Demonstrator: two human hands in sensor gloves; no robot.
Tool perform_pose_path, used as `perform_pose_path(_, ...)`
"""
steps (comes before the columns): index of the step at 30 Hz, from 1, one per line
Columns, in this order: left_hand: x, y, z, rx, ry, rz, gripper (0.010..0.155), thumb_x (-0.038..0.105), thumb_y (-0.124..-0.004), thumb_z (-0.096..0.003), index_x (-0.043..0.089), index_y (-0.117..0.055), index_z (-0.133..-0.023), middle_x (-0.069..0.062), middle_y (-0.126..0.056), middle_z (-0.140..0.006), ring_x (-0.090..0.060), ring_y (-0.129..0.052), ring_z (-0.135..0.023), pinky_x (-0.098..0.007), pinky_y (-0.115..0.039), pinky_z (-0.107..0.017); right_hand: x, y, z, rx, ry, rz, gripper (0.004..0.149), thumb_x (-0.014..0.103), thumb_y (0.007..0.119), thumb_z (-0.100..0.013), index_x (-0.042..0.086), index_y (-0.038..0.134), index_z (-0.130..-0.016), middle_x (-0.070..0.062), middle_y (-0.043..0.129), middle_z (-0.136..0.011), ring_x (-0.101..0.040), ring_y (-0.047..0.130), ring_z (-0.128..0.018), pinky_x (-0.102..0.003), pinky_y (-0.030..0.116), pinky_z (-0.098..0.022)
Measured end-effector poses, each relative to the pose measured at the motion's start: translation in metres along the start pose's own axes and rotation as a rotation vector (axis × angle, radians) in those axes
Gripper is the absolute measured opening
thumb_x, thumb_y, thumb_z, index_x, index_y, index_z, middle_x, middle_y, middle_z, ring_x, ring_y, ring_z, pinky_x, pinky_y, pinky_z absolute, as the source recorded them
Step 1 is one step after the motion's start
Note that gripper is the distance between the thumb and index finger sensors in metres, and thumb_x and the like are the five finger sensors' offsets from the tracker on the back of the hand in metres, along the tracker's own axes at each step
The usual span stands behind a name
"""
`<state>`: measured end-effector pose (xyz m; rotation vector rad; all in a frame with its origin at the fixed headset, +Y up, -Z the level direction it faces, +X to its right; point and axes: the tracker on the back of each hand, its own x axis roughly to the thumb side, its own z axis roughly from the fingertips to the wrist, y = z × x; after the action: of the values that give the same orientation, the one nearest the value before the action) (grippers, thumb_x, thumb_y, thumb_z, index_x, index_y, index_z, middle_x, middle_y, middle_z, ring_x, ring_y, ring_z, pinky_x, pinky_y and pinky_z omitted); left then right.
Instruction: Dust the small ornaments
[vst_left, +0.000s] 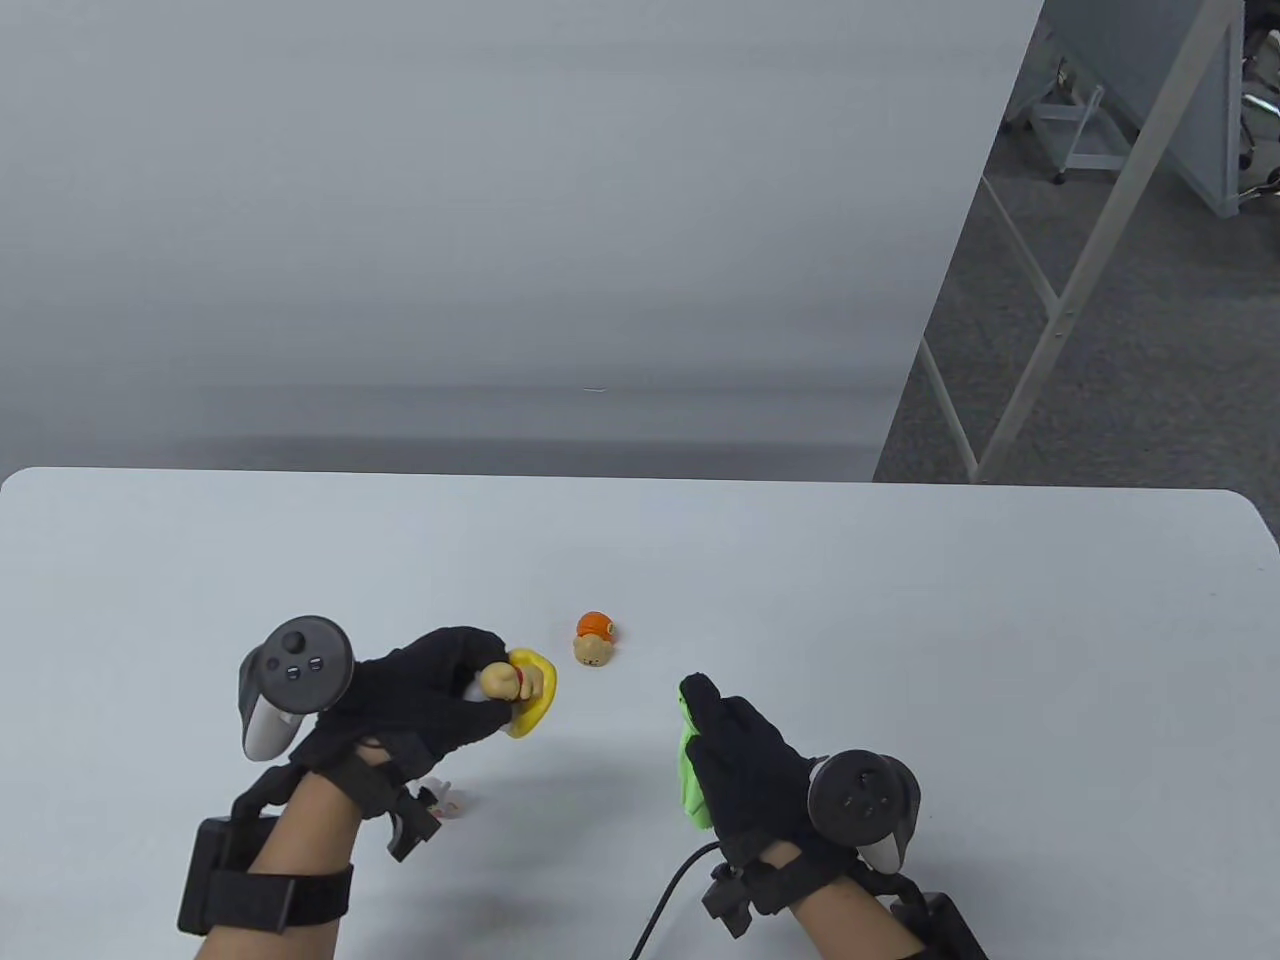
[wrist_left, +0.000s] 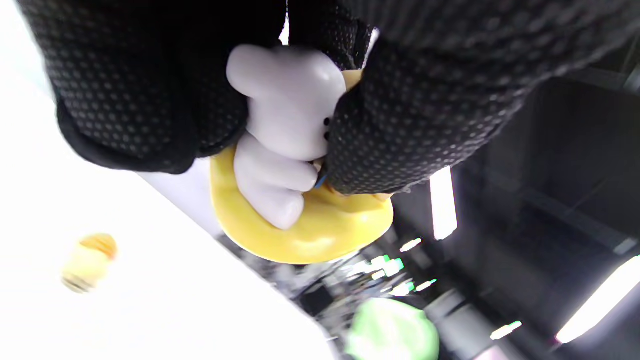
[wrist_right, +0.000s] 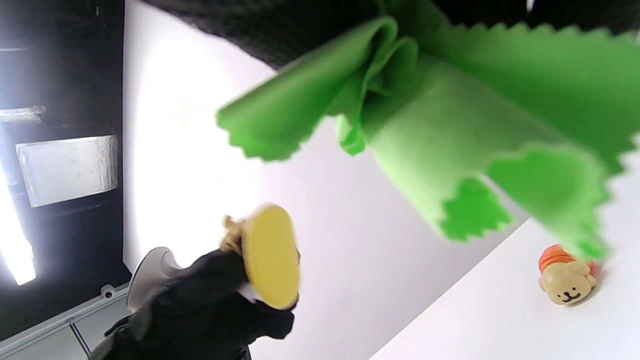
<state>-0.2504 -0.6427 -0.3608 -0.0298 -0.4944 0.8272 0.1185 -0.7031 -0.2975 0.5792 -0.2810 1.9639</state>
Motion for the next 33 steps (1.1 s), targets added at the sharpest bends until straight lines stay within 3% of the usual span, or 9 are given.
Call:
perform_pose_path(3,-0.011,0.004,-0.014,-0.092,0.078,-0.255,0.067,0.032,-0.109,-0.0402,0.005,-0.082,-0.095,-0.026,-0.080,-0.094,-0.043,-0.104,-0.060,-0.057,-0.101,-0.037,-0.002,-0.001,0.000,0.001,0.009,-0.004,0.049,0.012,0.078,-0.055,-0.004,0.065,-0.100,-0.043,0.083,-0.077,-0.051,0.091,-0.052,-0.075,0.076,-0.046)
perform_pose_path(8,-0.044,-0.014,-0.029,-0.221,0.177,-0.501,0.066,0.029,-0.110,-0.0380,0.006,-0.083,-0.094,-0.024,-0.080,-0.095,-0.046,-0.102,-0.065,-0.060,-0.098,-0.041,-0.001,0.000,0.001,0.013,0.009,0.008,0.049,0.013,0.078,-0.055,-0.003,0.065,-0.100,-0.042,0.083,-0.076,-0.051,0.092,-0.052,-0.075,0.077,-0.046)
perform_pose_path(21,-0.097,-0.049,-0.039,-0.300,0.249,-0.655,0.064,0.028,-0.110,-0.0361,0.013,-0.083,-0.093,-0.015,-0.081,-0.097,-0.046,-0.095,-0.076,-0.064,-0.088,-0.049,-0.004,0.002,0.006,0.055,0.003,0.074,0.049,0.012,0.078,-0.055,-0.003,0.066,-0.101,-0.043,0.083,-0.077,-0.051,0.091,-0.052,-0.076,0.076,-0.046)
perform_pose_path(26,-0.103,-0.060,-0.036,-0.358,0.222,-0.743,0.063,0.028,-0.109,-0.0370,0.016,-0.083,-0.093,-0.013,-0.080,-0.098,-0.046,-0.092,-0.080,-0.065,-0.086,-0.052,-0.004,0.004,0.007,0.069,0.000,0.081,0.049,0.013,0.078,-0.055,-0.003,0.066,-0.100,-0.042,0.083,-0.076,-0.051,0.092,-0.052,-0.076,0.076,-0.046)
perform_pose_path(33,-0.097,-0.052,-0.031,-0.359,0.219,-0.721,0.072,0.028,-0.107,-0.0389,0.016,-0.074,-0.101,-0.018,-0.069,-0.106,-0.052,-0.081,-0.090,-0.068,-0.081,-0.055,-0.006,0.001,0.007,0.062,0.020,0.057,0.049,0.013,0.078,-0.055,-0.003,0.066,-0.100,-0.043,0.083,-0.076,-0.051,0.092,-0.052,-0.076,0.076,-0.046)
